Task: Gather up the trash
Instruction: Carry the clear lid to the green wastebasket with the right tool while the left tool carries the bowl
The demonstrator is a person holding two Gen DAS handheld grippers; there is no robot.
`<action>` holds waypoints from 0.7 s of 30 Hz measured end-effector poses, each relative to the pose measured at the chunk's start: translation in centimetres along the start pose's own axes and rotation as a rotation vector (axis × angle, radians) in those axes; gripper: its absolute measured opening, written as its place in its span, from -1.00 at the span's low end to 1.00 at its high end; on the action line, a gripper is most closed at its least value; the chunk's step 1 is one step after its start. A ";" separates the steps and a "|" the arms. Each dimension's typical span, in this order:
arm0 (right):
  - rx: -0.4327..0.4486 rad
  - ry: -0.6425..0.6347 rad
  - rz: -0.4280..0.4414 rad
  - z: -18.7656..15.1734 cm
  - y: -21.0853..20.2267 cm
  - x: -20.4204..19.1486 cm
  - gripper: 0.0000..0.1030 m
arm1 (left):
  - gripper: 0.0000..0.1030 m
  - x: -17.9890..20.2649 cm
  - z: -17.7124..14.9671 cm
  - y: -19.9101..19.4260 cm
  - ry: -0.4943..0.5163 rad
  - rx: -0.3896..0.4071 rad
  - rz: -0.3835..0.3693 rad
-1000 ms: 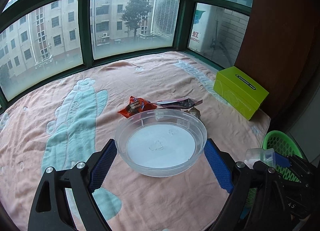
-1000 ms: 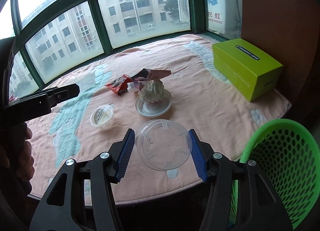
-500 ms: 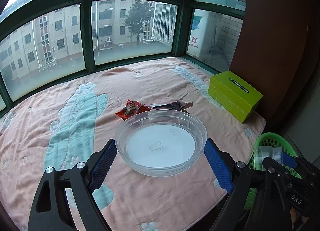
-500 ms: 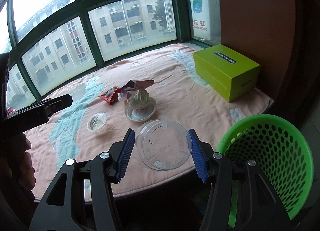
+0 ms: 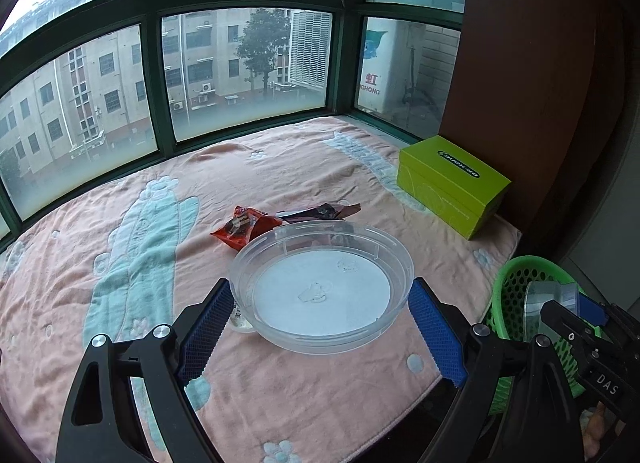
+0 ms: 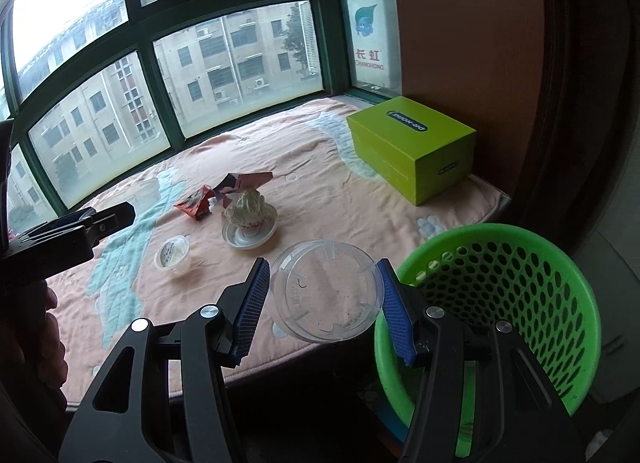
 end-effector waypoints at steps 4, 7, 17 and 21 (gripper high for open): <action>0.009 0.021 -0.027 -0.2 -0.8 1.2 0.07 | 0.65 1.2 0.1 -0.2 0.017 0.004 -0.020; 0.015 0.036 -0.048 -0.4 -1.4 2.0 0.06 | 0.65 2.1 0.2 -0.3 0.030 0.009 -0.031; 0.029 0.085 -0.132 -1.3 -3.2 5.0 0.07 | 0.65 4.9 0.5 -0.6 0.079 0.019 -0.066; 0.024 0.103 -0.181 -1.9 -3.6 6.4 0.07 | 0.65 6.0 0.7 -0.8 0.099 0.025 -0.085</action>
Point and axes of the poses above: each gripper's, at about its wrist camera, not at the fingertips, and y roughly the way its jaws point, x to its right, z to its top, the point moved 2 cm from there along y, roughly the way its jaws point, and after that the axes turned 4 degrees about z, right-handed, at the moved point
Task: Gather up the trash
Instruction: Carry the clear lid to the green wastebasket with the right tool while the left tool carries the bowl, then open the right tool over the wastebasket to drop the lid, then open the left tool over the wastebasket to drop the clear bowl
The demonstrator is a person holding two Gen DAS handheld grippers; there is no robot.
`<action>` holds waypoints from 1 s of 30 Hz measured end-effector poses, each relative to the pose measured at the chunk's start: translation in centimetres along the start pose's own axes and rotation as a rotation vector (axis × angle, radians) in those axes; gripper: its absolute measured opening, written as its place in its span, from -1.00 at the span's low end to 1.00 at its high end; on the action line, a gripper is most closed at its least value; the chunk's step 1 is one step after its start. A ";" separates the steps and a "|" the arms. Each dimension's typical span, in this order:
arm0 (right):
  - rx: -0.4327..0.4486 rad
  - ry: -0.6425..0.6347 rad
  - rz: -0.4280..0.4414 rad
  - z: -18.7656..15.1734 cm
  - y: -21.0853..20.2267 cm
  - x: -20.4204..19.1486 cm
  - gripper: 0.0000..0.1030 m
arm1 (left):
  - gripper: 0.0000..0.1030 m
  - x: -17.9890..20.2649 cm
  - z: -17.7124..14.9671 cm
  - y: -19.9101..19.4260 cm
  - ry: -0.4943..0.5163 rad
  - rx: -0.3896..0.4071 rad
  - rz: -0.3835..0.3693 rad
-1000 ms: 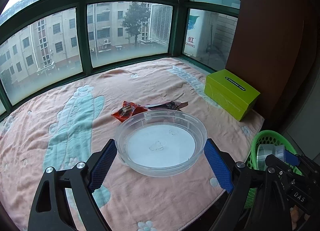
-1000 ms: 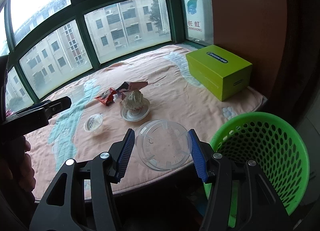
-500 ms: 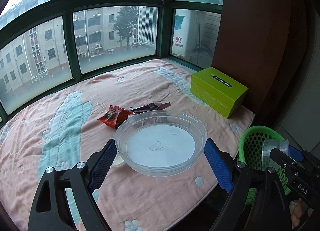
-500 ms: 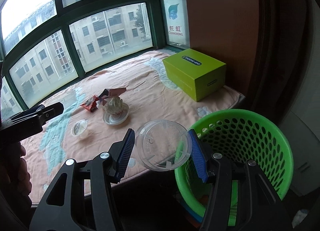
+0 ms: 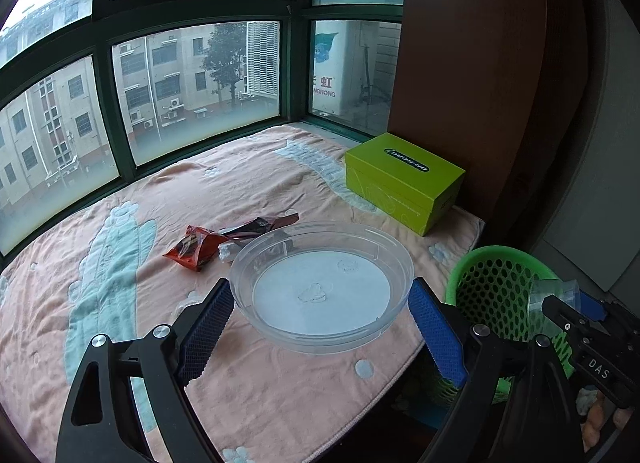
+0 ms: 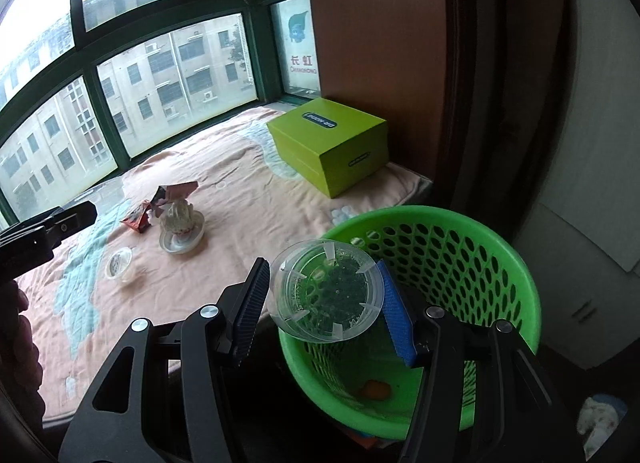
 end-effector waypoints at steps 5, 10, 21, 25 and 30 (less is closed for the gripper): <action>-0.013 0.052 -0.041 -0.6 -0.1 2.3 0.07 | 0.65 1.3 0.4 -0.1 0.019 0.004 -0.022; -0.019 0.077 -0.069 -1.0 -0.3 3.8 0.07 | 0.65 2.6 0.7 0.0 0.040 0.005 -0.041; -0.025 0.115 -0.092 -1.6 -0.5 5.5 0.16 | 0.65 5.9 1.2 -0.1 0.092 0.015 -0.083; -0.022 0.121 -0.099 -1.7 -0.7 6.0 0.19 | 0.65 7.0 1.5 -0.1 0.109 0.018 -0.100; -0.012 0.136 -0.111 -1.7 -1.2 6.6 0.24 | 0.65 8.5 1.5 0.2 0.135 0.011 -0.121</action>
Point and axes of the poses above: each gripper's, at about its wrist camera, not at the fingertips, and y roughly the way its jaws point, x to its right, z to its top, the point moved 2 cm from there along y, roughly the way its jaws point, and after that the axes turned 4 degrees about z, right-handed, at the moved point
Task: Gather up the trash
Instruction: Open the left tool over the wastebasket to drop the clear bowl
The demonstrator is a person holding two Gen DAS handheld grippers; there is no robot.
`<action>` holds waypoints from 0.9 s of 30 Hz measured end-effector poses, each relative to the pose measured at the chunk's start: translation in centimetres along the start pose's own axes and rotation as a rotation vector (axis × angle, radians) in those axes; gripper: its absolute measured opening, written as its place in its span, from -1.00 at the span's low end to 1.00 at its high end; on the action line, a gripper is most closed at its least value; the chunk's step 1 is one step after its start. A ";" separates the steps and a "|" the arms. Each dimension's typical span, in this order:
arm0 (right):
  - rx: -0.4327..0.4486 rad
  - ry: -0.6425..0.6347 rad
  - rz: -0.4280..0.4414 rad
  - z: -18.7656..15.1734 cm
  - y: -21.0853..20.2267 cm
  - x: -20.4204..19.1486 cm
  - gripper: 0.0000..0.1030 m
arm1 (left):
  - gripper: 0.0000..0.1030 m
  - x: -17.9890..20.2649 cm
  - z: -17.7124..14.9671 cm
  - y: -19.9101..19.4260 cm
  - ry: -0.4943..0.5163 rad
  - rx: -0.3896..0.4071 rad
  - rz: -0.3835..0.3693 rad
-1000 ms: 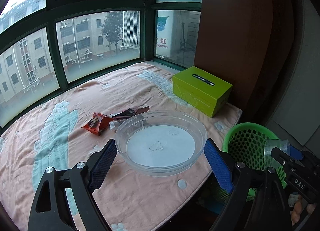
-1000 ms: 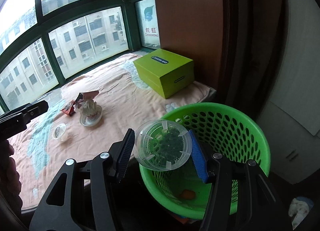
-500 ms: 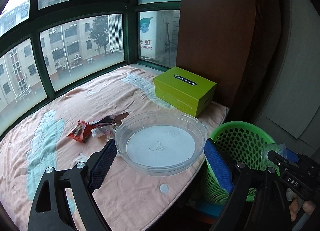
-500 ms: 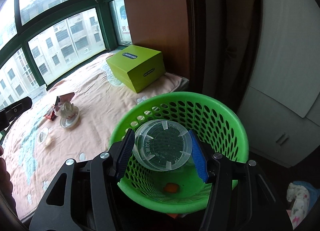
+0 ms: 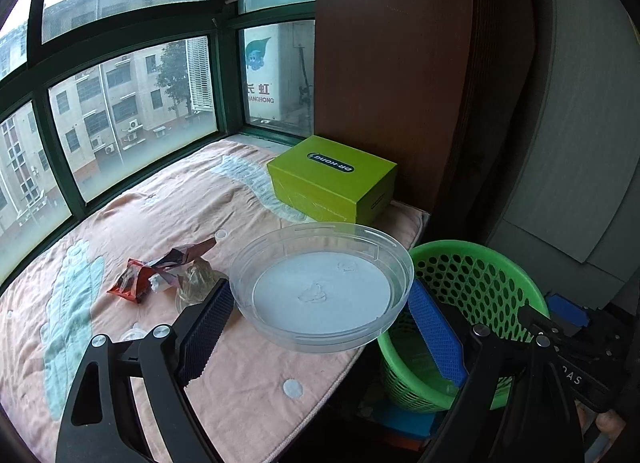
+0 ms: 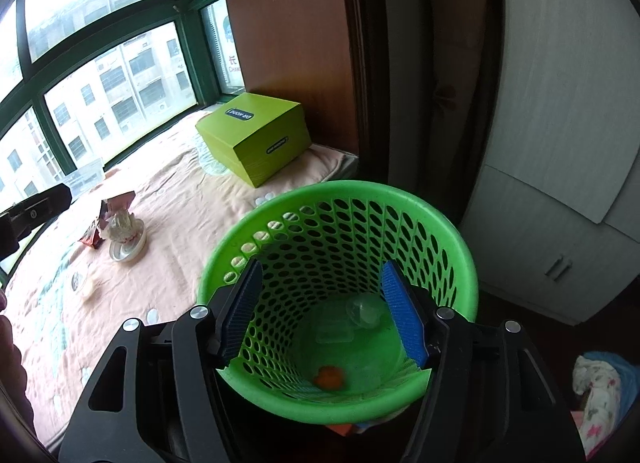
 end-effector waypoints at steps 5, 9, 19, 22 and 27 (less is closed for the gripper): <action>0.011 0.011 -0.013 0.0 -0.5 0.7 0.28 | 0.66 1.8 0.0 0.4 0.034 -0.008 -0.030; 0.023 0.019 -0.025 0.0 -1.0 1.1 0.31 | 0.66 3.3 0.1 0.9 0.057 -0.019 -0.055; 0.036 0.063 -0.075 -0.3 -1.8 3.2 0.36 | 0.66 6.3 -0.1 2.9 0.097 -0.062 -0.099; 0.040 0.075 -0.083 -0.4 -2.1 3.9 0.37 | 0.66 7.1 -0.1 3.4 0.112 -0.070 -0.108; 0.051 0.093 -0.100 -0.5 -2.6 4.6 0.39 | 0.67 8.4 -0.3 4.1 0.133 -0.084 -0.137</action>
Point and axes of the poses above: each gripper's, at about its wrist camera, not at the fingertips, and y roughly the way its jaws point, x to its right, z to its top, the point moved 2 cm from there along y, roughly the way its jaws point, and after that the axes turned 4 degrees about z, right-handed, at the moved point
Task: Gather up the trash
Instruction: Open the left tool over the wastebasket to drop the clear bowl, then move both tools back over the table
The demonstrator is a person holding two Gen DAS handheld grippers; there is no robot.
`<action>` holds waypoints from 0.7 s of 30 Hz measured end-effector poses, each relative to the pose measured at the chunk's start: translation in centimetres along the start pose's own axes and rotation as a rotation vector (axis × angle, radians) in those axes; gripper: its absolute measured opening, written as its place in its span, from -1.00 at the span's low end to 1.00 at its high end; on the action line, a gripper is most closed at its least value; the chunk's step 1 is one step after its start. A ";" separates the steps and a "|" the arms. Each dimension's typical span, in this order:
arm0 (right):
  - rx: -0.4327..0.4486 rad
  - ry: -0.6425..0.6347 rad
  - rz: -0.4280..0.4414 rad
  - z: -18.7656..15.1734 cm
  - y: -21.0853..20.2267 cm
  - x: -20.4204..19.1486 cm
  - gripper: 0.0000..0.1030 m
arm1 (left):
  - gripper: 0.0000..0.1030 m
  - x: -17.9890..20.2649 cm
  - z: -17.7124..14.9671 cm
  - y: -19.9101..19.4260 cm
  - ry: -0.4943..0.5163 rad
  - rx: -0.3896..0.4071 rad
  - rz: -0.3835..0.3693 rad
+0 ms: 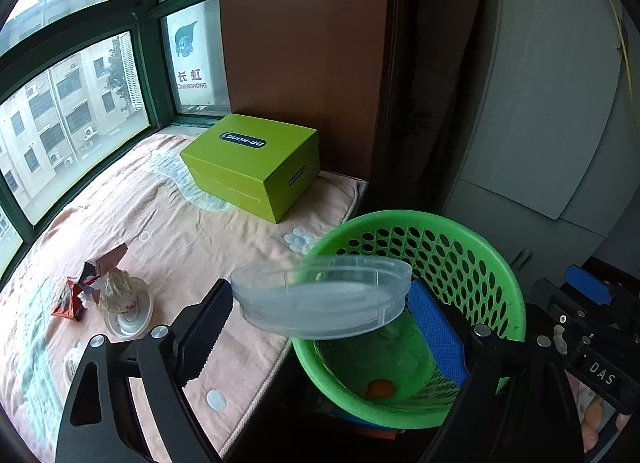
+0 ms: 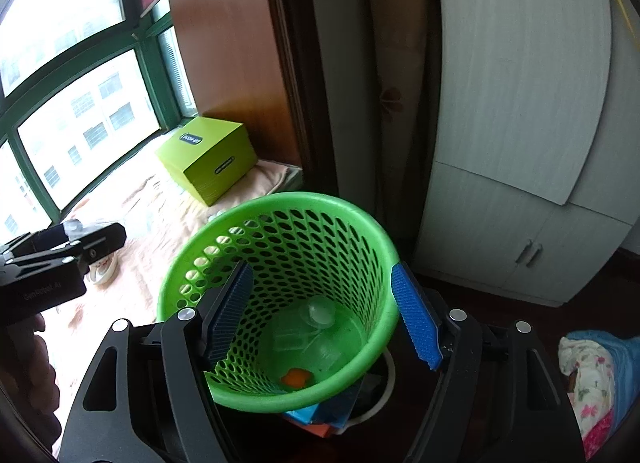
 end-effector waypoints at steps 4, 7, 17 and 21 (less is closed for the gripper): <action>0.001 0.010 -0.008 -0.1 -0.1 0.4 0.39 | 0.67 0.5 -0.2 0.6 0.005 -0.013 -0.015; -0.001 0.011 -0.005 -0.1 -0.1 0.4 0.39 | 0.73 0.5 -0.4 0.7 -0.002 -0.018 -0.033; -0.007 -0.025 0.037 0.1 0.3 -1.5 0.44 | 0.77 -2.6 -1.2 -0.2 -0.057 -0.015 0.004; -0.008 -0.040 0.057 0.2 0.5 -2.7 0.45 | 0.77 -5.0 -1.8 -0.4 -0.098 -0.022 0.043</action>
Point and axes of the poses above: each gripper's, at about its wrist camera, not at the fingertips, and y roughly the way its jaws point, x to its right, z to its top, the point moved 2 cm from there along y, roughly the way its jaws point, and after that the axes turned 4 degrees about z, right-handed, at the moved point
